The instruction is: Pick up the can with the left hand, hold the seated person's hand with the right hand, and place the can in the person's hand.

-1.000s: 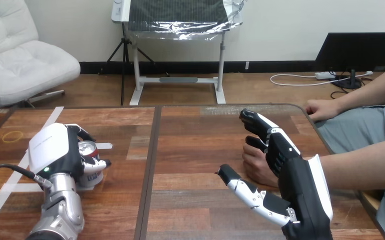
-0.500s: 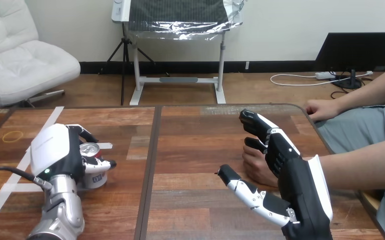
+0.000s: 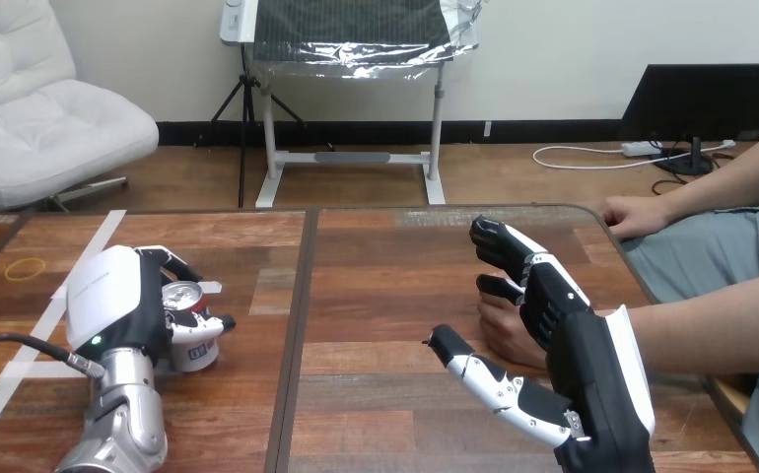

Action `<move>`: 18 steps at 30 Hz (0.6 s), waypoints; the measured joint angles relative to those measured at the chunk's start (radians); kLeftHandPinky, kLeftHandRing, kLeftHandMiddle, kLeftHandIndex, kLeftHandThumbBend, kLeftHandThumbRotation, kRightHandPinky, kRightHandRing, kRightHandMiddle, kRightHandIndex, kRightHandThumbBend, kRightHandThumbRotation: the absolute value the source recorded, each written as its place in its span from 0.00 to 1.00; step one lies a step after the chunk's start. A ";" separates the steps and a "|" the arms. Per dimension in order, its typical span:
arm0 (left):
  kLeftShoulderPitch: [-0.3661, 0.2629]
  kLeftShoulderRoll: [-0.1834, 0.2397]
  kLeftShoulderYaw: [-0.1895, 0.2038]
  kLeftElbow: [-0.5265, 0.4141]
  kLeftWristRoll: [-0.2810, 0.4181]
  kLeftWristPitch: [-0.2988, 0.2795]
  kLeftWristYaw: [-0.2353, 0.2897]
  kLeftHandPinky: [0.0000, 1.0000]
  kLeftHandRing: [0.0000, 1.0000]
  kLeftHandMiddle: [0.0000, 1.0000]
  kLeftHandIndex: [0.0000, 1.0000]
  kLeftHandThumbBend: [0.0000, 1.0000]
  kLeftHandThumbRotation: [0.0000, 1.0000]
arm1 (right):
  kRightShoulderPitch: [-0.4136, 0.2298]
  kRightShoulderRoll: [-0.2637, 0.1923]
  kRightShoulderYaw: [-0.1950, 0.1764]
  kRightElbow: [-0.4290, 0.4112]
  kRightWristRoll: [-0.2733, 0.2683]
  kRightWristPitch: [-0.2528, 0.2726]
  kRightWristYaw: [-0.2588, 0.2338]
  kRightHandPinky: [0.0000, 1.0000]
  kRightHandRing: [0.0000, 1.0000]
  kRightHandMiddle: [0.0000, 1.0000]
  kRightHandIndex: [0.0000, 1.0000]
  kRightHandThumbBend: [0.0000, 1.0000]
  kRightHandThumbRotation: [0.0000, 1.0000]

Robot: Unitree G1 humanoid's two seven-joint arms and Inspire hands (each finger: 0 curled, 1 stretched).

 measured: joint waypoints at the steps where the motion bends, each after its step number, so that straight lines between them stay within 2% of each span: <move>1: 0.001 0.000 0.000 0.000 0.000 -0.006 0.000 0.32 0.38 0.46 0.49 0.72 0.00 | 0.000 0.000 0.000 0.000 0.000 0.000 0.000 0.79 0.86 0.85 0.82 0.60 0.16; 9: 0.016 0.000 0.002 -0.001 -0.001 -0.064 0.000 0.32 0.39 0.46 0.49 0.70 0.00 | 0.000 0.000 0.000 0.000 0.004 0.000 0.000 0.81 0.86 0.85 0.81 0.60 0.16; 18: 0.044 -0.002 0.003 -0.017 -0.001 -0.146 -0.001 0.37 0.42 0.48 0.49 0.67 0.00 | 0.000 0.000 -0.001 0.000 0.006 0.000 0.000 0.81 0.86 0.85 0.82 0.61 0.19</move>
